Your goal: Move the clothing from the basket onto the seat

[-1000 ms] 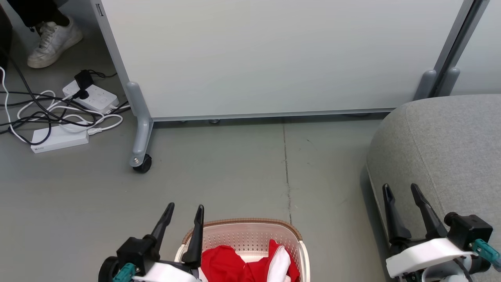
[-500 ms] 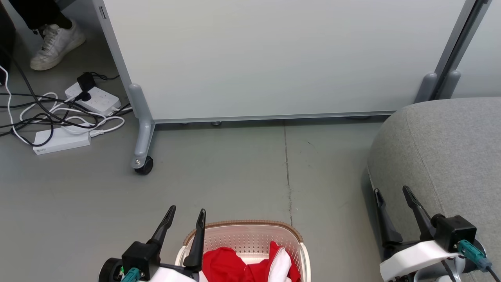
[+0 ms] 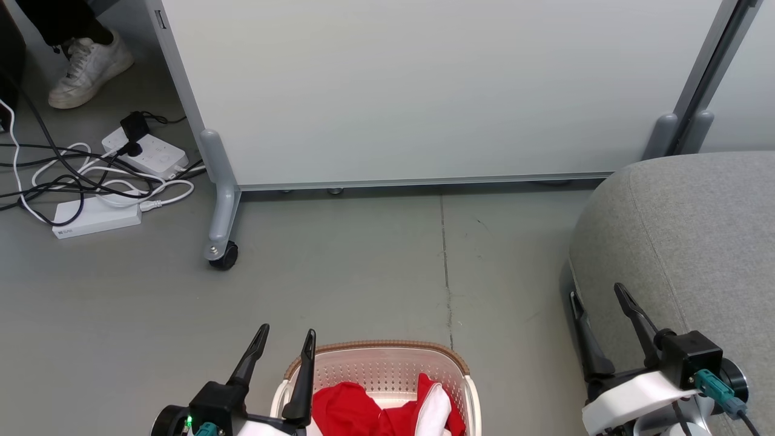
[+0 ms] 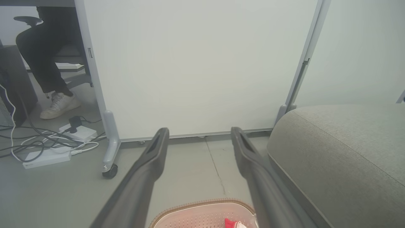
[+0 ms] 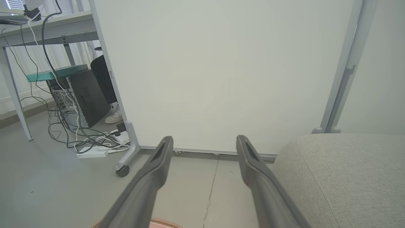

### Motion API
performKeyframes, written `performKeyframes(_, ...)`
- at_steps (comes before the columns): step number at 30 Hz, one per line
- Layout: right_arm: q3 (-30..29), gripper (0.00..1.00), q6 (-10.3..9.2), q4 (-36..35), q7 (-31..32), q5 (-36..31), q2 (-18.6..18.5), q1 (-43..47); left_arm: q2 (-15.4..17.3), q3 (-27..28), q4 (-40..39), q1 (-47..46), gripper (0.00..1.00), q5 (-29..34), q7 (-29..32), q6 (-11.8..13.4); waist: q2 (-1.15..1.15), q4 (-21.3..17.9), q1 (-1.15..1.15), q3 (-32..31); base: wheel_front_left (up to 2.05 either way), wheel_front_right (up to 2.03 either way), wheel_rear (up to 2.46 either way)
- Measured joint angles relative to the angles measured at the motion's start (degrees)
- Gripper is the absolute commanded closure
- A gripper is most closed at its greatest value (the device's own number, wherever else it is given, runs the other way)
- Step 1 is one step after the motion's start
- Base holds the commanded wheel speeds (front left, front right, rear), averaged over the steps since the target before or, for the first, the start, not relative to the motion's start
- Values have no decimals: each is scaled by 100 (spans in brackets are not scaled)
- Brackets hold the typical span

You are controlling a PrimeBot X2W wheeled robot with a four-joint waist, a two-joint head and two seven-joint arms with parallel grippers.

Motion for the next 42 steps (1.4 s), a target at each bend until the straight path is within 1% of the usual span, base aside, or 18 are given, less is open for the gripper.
performKeyframes(7,-27,0,0,2,-1,18,-1,1,0,9,16,1,0,1,0,-45,0,-7,0,1,0,0,0)
performKeyframes(23,-10,0,0,-8,-1,43,-1,4,0,-54,43,11,0,-23,0,-46,0,-23,0,20,0,0,0)
performKeyframes(29,-22,0,0,-14,-1,8,0,2,0,-112,146,11,0,-22,0,-49,0,-48,0,137,0,0,0)
performKeyframes(35,-80,0,0,-77,-1,-92,-1,-35,0,-179,325,-95,0,4,-2,-99,0,-104,0,470,0,0,0)
performKeyframes(39,-94,0,0,-156,-1,-238,-2,-258,0,-187,615,-408,0,105,-4,-104,0,-163,0,893,0,0,0)
performKeyframes(42,-142,0,0,-265,-1,-348,0,-440,1,-255,893,-727,0,226,-4,-165,0,-223,0,1285,0,0,0)
